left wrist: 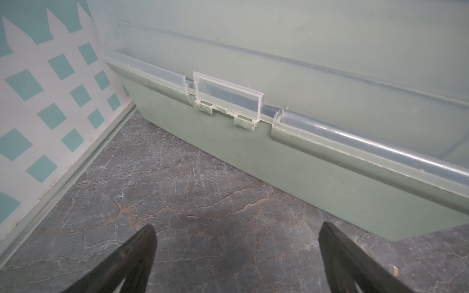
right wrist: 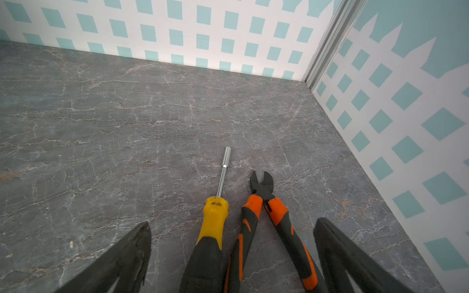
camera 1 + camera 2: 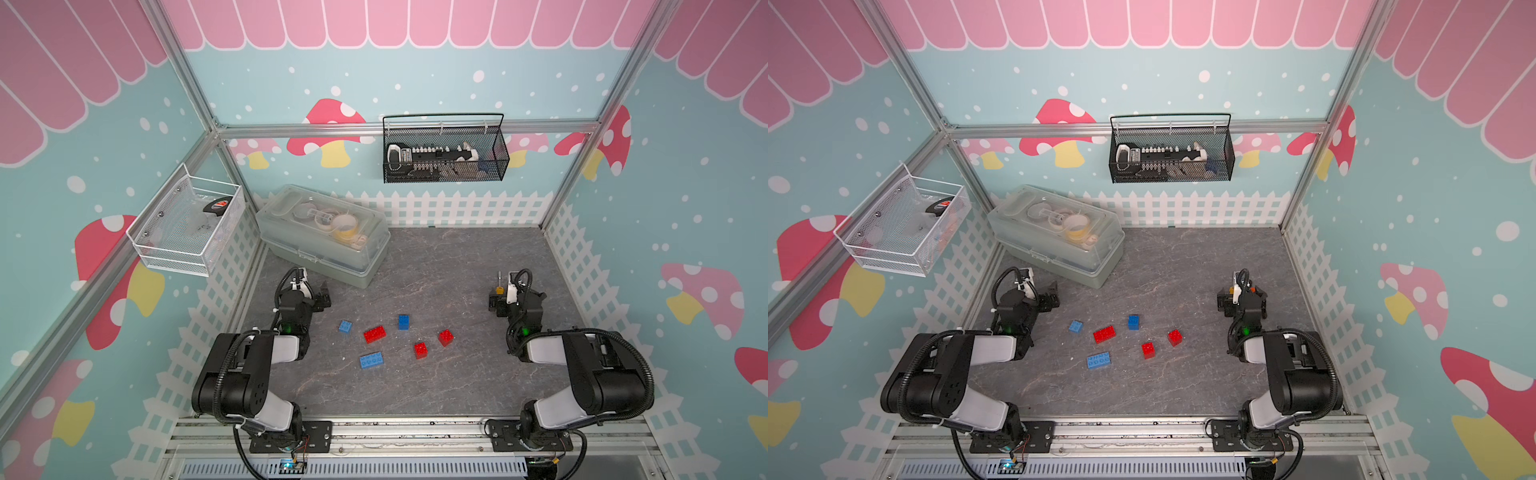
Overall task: Assemble a giraffe with lego
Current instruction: Pick up the lego brick from the center of the board.
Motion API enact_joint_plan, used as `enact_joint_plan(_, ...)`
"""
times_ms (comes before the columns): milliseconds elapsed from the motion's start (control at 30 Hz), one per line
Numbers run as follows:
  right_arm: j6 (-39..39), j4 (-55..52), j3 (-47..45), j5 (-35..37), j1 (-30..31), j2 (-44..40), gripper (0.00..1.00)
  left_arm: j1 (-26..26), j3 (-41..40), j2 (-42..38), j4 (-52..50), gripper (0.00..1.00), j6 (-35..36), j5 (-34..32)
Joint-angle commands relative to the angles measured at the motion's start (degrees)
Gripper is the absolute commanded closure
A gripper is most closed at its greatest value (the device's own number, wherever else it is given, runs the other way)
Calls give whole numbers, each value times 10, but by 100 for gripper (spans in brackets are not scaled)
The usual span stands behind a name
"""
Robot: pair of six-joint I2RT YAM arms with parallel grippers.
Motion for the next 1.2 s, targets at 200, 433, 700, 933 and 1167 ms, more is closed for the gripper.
enact_joint_plan(200, 16, -236, 89, 27, 23, -134, 1, -36, 121, -70, -240, 1, 26, -54)
enact_joint_plan(433, 60, -440, 171, 105, 134, -191, 1, -97, 300, -77, -519, 0, -95, -125)
enact_joint_plan(700, 135, -579, 217, 140, 265, -220, 1, -178, 394, -101, -743, 1, -146, -118)
enact_joint_plan(933, 226, -721, 285, 188, 391, -188, 1, -182, 370, -179, -809, 1, -149, -37)
enact_joint_plan(1167, 303, -770, 330, 208, 521, -135, 1, -182, 349, -231, -854, 1, -149, 3)
